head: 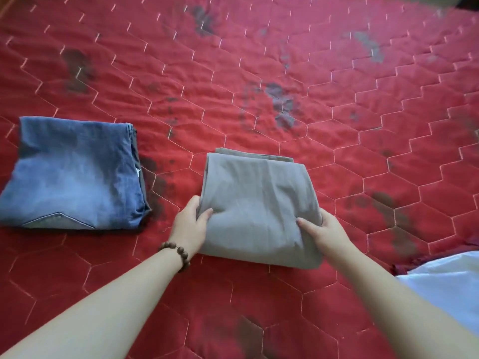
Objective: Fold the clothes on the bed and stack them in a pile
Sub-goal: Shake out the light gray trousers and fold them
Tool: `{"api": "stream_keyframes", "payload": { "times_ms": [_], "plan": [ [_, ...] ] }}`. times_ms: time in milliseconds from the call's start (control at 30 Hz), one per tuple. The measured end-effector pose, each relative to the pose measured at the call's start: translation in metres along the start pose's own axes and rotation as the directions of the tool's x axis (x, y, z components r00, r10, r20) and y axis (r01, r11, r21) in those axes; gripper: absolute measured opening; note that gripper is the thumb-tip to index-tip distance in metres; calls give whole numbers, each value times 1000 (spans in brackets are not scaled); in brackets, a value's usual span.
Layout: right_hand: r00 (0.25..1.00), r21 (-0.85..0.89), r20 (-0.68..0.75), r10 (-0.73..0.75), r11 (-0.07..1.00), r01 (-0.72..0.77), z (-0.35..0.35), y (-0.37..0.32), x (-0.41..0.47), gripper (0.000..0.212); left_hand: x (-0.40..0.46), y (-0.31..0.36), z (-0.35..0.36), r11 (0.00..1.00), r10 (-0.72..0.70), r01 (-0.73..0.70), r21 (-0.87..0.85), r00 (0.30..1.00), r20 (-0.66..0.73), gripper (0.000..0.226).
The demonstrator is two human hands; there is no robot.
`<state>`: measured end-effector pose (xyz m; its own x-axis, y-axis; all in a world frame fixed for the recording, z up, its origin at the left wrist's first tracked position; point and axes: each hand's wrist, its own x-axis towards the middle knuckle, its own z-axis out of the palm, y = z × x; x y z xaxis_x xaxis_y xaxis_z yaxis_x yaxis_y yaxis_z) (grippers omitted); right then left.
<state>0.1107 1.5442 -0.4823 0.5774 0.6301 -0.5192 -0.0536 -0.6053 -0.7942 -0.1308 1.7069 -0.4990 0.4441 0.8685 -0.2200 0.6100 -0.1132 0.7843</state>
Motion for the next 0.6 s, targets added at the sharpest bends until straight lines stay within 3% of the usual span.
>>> {"api": "stream_keyframes", "payload": {
  "times_ms": [100,267,367,433,500,600],
  "plan": [
    [994,26,-69,-84,996,86,0,-3,6,17,7,2,1,998,63,-65,-19,993,-100,7],
    [998,2,-14,55,998,-55,12,15,14,21,18,-6,11,977,-161,155,145,986,34,24],
    [999,25,-8,53,998,-53,9,15,14,20,15,-7,13,963,-181,173,205,983,24,28],
    [996,153,59,67,985,-75,3,11,5,22,12,-7,12,965,-167,162,206,986,5,29],
    [970,333,202,138,921,-201,-4,7,-6,34,10,-7,11,970,-171,170,172,985,-13,32],
    [899,306,392,195,894,-328,-10,4,-19,42,7,-8,11,982,-179,179,57,984,-13,26]
  ]
}}
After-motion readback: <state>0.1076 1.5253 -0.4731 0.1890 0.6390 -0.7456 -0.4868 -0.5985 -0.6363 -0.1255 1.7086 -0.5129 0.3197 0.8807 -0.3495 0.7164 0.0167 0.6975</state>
